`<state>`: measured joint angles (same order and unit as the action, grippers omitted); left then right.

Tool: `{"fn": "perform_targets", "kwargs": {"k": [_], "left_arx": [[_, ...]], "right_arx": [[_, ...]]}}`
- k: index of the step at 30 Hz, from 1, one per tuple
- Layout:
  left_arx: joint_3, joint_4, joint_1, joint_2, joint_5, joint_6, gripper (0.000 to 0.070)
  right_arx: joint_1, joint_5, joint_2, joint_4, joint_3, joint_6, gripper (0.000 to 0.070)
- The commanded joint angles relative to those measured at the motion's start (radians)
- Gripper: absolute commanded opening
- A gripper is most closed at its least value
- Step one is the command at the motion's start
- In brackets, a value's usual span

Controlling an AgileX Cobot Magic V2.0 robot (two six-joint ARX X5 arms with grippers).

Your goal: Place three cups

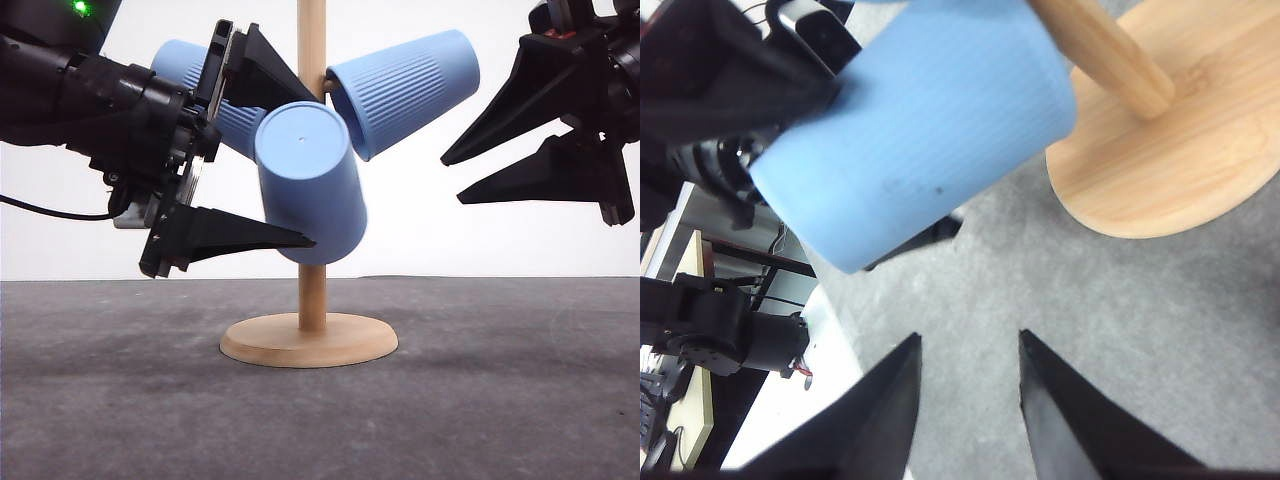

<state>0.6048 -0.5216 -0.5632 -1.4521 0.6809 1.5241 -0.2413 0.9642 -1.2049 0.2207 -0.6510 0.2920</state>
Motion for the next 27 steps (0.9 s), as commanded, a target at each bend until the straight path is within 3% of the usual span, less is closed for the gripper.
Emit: {"fn": "perform_targets", "kwargs": {"k": [1, 7, 16, 21, 27], "left_arx": [[0.009, -0.001, -0.005, -0.017, 0.039, -0.032, 0.0611], [0.009, 0.013, -0.007, -0.016, 0.131, -0.059, 0.0611], [0.009, 0.048, -0.013, 0.051, 0.170, -0.125, 0.0597], [0.009, 0.215, -0.013, 0.152, 0.163, -0.302, 0.0587], [0.009, 0.576, 0.014, 0.333, 0.040, -0.629, 0.0585]], "right_arx": [[-0.003, -0.001, -0.009, -0.004, -0.013, -0.008, 0.0194], [-0.003, -0.004, -0.009, -0.002, -0.013, -0.004, 0.0194], [-0.003, -0.004, -0.009, 0.001, -0.013, -0.005, 0.0195], [-0.003, -0.004, -0.009, 0.001, -0.013, -0.008, 0.0195], [0.001, -0.066, -0.009, 0.018, -0.013, -0.031, 0.0273]]}}
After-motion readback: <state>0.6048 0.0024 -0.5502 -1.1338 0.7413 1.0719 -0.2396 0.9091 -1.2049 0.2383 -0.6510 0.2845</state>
